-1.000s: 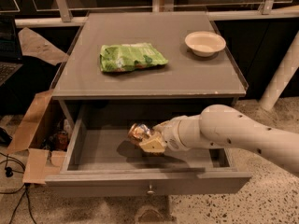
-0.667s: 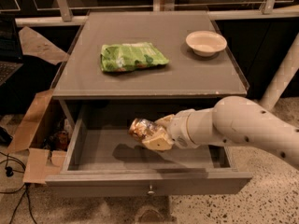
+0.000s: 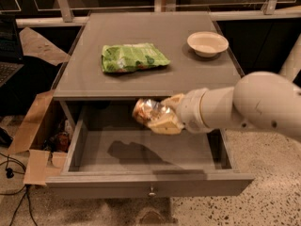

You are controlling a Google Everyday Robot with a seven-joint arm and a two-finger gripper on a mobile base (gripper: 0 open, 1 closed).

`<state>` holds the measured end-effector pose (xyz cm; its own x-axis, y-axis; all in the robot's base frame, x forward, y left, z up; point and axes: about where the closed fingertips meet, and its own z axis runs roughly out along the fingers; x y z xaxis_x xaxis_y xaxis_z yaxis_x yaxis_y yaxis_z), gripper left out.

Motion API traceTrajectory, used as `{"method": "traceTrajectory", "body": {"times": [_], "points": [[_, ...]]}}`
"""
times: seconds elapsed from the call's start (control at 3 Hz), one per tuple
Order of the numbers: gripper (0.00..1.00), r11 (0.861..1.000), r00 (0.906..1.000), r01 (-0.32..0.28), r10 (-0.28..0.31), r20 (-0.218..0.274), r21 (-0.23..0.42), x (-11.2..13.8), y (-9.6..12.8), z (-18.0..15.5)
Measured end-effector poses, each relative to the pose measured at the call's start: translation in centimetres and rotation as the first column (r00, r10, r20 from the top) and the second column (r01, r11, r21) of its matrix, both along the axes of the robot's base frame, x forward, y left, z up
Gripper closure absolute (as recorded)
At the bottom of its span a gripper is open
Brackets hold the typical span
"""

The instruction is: Pick orange can from top drawer and place on counter

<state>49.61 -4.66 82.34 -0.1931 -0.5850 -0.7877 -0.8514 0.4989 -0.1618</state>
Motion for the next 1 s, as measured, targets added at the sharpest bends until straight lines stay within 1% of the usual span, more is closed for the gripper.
{"method": "traceTrajectory", "body": {"times": [0.33,0.67,1.0], "points": [[1.0,1.0,0.9984,0.01,-0.01,0.055,-0.005,1.0,-0.5,3.8],[1.0,1.0,0.9928,0.029,-0.028,0.117,-0.008,1.5,-1.3,7.2],[1.0,0.991,0.9793,0.133,-0.13,0.155,-0.01,2.3,-2.5,8.6]]}}
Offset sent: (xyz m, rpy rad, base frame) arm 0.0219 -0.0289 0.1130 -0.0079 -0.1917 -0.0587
